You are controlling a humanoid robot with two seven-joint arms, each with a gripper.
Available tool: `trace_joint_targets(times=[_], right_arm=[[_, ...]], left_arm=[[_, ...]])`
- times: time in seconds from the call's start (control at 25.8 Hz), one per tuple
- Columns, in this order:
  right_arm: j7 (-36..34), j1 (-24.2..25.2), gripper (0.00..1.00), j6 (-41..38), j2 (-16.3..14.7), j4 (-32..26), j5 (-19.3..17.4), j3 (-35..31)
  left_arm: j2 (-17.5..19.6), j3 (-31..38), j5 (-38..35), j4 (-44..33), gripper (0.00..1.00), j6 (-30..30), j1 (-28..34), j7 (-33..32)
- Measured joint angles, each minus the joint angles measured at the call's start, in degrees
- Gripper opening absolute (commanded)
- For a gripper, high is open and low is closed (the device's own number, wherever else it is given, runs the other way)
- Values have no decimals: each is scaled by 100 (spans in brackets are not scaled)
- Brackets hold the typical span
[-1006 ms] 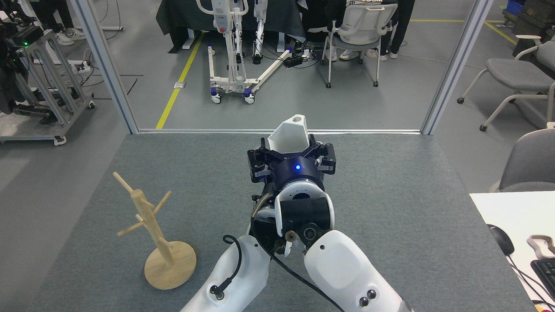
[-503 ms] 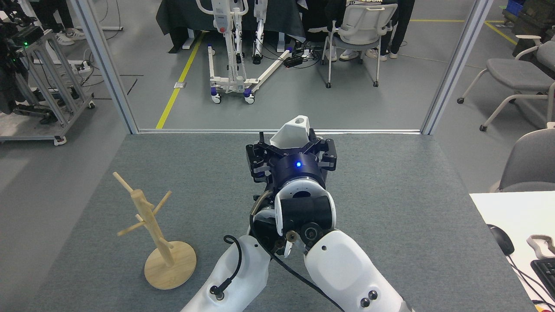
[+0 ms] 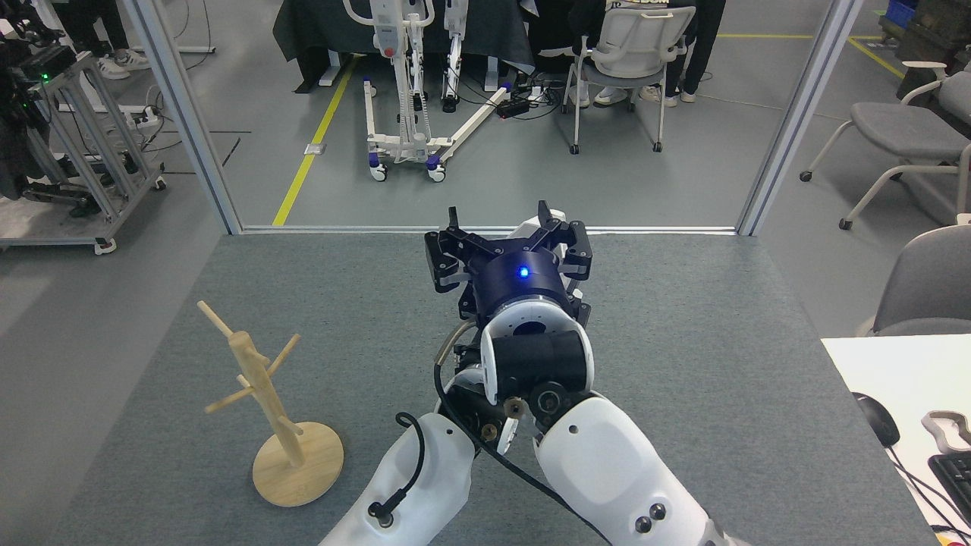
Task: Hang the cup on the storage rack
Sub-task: 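Open the right gripper and pull it away from the cup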
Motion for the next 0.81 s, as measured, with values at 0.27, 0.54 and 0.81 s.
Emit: trace_joint_targets(times=[0.27,0.54,0.81], right_arm=[[-476,-36,98,5,-169,-12,-11,-426],[-1458,171,99,-432,-759,36,-376,-1347],[-3109,1276,98,-2786,-876,503,-1076,-3512]], left_arm=[[9,-7,-176,-72,17,-59,126,-83],[195,-7,-372,-436,13,-60,661,-112],[464,69,-1193,-1484,6,-5,1960,247]])
